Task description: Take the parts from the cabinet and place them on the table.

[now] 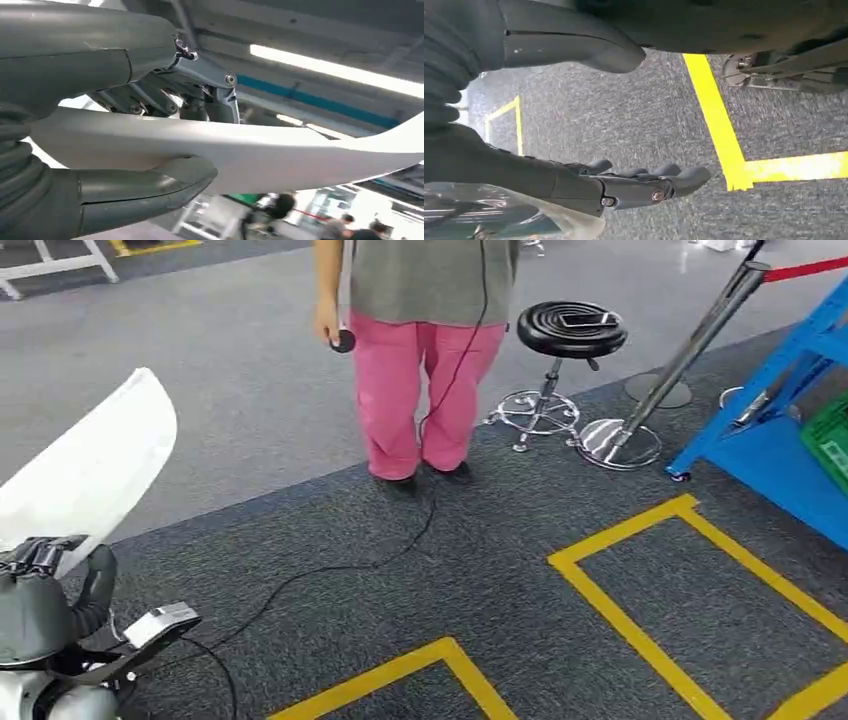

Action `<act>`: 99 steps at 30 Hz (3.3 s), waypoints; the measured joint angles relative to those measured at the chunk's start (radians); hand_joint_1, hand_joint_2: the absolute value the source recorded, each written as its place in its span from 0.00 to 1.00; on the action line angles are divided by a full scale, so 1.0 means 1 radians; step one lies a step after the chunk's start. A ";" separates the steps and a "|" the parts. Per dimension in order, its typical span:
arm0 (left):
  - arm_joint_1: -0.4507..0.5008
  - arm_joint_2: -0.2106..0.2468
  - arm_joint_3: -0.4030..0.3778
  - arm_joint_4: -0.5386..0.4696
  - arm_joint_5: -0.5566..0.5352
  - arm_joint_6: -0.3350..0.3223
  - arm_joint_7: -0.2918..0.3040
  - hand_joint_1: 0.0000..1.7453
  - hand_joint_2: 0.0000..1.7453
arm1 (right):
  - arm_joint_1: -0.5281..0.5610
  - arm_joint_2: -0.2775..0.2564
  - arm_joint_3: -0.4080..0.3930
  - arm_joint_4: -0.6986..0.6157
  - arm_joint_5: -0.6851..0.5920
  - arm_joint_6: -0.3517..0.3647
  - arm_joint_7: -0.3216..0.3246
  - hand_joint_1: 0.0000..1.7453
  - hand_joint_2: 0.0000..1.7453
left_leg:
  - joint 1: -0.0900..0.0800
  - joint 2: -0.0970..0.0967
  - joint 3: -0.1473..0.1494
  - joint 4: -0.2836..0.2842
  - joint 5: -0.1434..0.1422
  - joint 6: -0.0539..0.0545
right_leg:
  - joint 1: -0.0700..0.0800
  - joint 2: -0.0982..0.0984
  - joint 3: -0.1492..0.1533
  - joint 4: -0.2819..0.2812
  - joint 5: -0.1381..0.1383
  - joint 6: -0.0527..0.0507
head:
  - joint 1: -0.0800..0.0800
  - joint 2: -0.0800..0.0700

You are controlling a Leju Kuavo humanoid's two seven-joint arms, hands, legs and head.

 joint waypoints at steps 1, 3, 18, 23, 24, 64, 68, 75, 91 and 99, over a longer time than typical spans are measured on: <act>-0.001 -0.004 0.006 0.001 -0.006 0.000 0.000 1.00 1.00 | 0.000 0.000 0.000 0.000 0.001 0.000 -0.002 0.00 1.00 | 0.000 -0.016 0.002 0.001 0.000 -0.001 | -0.001 0.004 0.027 -0.073 0.052 -0.001 | 0.000 0.000; -0.006 -0.010 0.013 0.001 -0.037 0.000 0.000 1.00 1.00 | -0.001 0.000 0.000 0.000 0.004 0.000 -0.005 0.00 1.00 | 0.003 -0.042 0.002 0.005 -0.004 -0.006 | -0.007 0.067 0.097 -0.246 0.141 -0.005 | 0.000 0.000; -0.016 0.199 -0.039 -0.020 -0.321 0.000 0.287 1.00 1.00 | -0.006 -0.002 0.000 -0.001 0.037 0.013 -0.003 0.00 1.00 | 0.007 0.092 -0.019 0.052 0.013 -0.051 | -0.001 -0.081 0.166 -0.292 0.099 -0.037 | -0.014 0.000; -0.008 0.242 0.032 -0.073 -0.321 0.000 0.027 1.00 1.00 | -0.010 -0.002 0.000 -0.001 0.045 0.014 -0.003 0.00 1.00 | -0.011 0.096 -0.009 0.010 -0.008 -0.025 | 0.010 -0.136 0.179 -0.296 0.085 -0.014 | -0.013 0.000; -0.004 0.245 0.048 -0.082 -0.321 0.000 0.014 1.00 1.00 | -0.012 -0.003 0.000 -0.001 0.045 0.014 -0.003 0.00 1.00 | -0.001 0.087 -0.003 0.002 -0.003 -0.017 | 0.005 -0.111 0.168 -0.290 0.072 -0.004 | -0.013 0.000; -0.047 0.266 0.044 -0.068 -0.322 0.000 0.196 1.00 1.00 | -0.005 0.000 0.000 -0.008 0.011 0.004 -0.011 0.00 1.00 | 0.003 -0.024 -0.005 0.014 -0.013 -0.008 | -0.010 0.046 0.071 -0.196 0.120 0.013 | -0.011 0.000; -0.053 0.293 0.004 -0.047 -0.322 0.000 0.273 1.00 1.00 | -0.004 0.000 0.000 -0.009 0.011 0.005 -0.008 0.00 1.00 | 0.008 -0.075 -0.028 0.027 -0.008 -0.037 | -0.010 0.077 0.103 -0.252 0.109 -0.009 | -0.008 0.000; -0.054 0.351 -0.052 -0.012 -0.322 0.000 0.359 1.00 1.00 | -0.001 0.001 0.000 -0.009 0.011 0.005 -0.008 0.00 1.00 | 0.010 0.042 -0.168 0.329 -0.147 -0.059 | -0.004 -0.025 0.121 -0.266 0.104 -0.042 | -0.022 0.000; -0.058 0.426 -0.121 0.010 -0.322 0.001 0.443 1.00 1.00 | -0.003 0.000 0.000 -0.008 0.019 0.011 -0.003 0.00 1.00 | 0.000 0.016 -0.011 0.015 -0.015 -0.002 | 0.008 0.000 -0.024 0.040 -0.035 -0.001 | -0.008 0.000; -0.059 0.438 -0.134 0.015 -0.322 0.001 0.467 1.00 1.00 | -0.005 0.000 0.000 -0.008 0.016 0.011 -0.005 0.00 1.00 | 0.008 -0.085 -0.019 0.017 -0.009 -0.035 | 0.001 0.065 0.113 -0.267 0.113 -0.019 | -0.007 0.000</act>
